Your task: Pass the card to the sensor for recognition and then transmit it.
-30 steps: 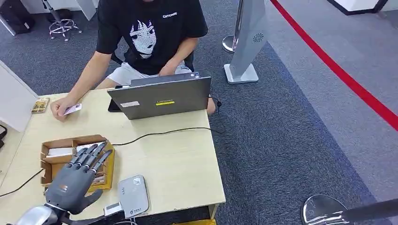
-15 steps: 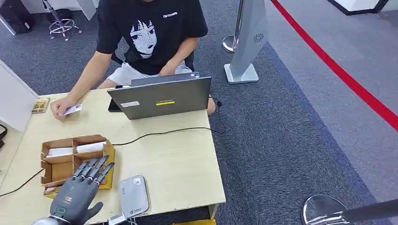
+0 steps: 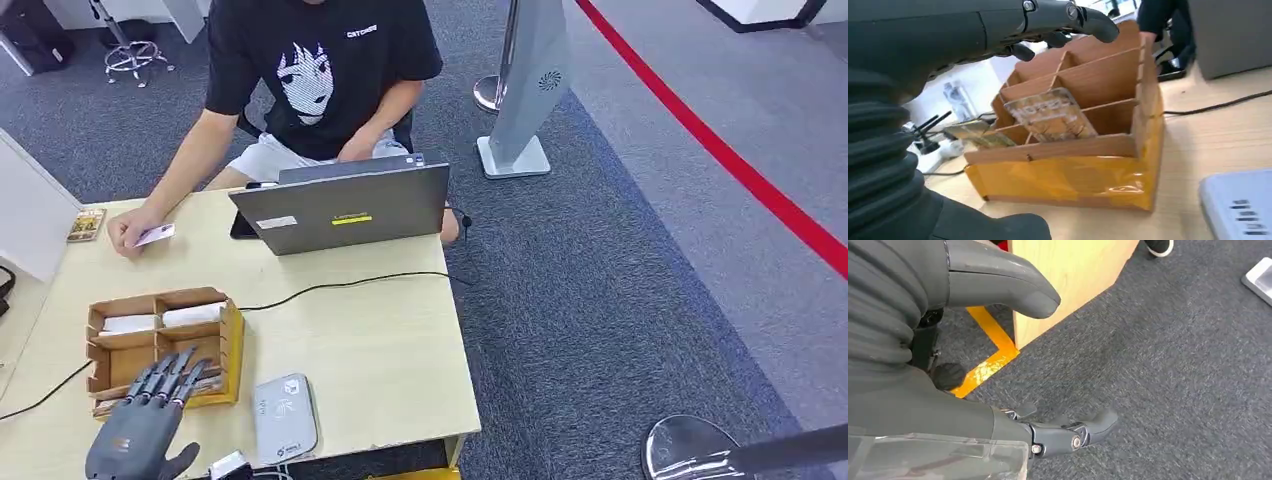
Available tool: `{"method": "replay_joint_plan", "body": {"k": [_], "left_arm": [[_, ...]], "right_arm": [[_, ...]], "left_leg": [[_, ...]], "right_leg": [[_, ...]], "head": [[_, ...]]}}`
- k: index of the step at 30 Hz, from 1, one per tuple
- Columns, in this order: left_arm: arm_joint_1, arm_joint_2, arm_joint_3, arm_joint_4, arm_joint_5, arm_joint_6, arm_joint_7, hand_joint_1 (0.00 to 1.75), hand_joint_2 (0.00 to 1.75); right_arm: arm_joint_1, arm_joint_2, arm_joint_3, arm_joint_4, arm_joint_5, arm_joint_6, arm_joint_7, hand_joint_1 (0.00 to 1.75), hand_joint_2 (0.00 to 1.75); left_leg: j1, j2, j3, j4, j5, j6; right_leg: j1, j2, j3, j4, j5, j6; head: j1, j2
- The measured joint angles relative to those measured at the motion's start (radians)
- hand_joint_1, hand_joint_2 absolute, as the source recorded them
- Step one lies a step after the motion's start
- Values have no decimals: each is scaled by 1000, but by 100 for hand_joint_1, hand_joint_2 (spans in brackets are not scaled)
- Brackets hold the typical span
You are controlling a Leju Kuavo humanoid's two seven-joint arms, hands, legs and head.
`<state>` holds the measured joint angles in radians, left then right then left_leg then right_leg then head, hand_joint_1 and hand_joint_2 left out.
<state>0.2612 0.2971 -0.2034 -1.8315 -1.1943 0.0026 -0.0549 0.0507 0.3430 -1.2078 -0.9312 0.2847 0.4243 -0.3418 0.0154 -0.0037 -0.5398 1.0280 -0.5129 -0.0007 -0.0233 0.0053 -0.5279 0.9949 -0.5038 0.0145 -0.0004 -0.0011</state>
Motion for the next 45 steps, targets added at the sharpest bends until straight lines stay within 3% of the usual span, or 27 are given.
{"method": "replay_joint_plan", "body": {"k": [5,13,36,45], "left_arm": [[3,-72,106,28,-65,94,-44,0,175],[1,-142,220,60,-75,111,-68,0,175],[-21,-204,325,103,-113,149,-97,0,175],[-67,-231,329,150,-148,125,-114,0,175]], "right_arm": [[31,0,80,-13,-134,-61,16,0,175],[79,-3,207,-43,-192,-90,27,0,175],[147,-2,333,-93,-265,-129,55,0,175],[155,-1,356,-105,-249,-123,67,0,175]], "left_leg": [[0,0,0,0,0,0],[0,0,0,0,0,0],[0,0,0,0,0,0],[0,0,0,0,0,0]], "right_leg": [[0,0,0,0,0,0],[0,0,0,0,0,0],[0,0,0,0,0,0],[0,0,0,0,0,0]], "head": [[0,0],[0,0],[0,0],[0,0]]}}
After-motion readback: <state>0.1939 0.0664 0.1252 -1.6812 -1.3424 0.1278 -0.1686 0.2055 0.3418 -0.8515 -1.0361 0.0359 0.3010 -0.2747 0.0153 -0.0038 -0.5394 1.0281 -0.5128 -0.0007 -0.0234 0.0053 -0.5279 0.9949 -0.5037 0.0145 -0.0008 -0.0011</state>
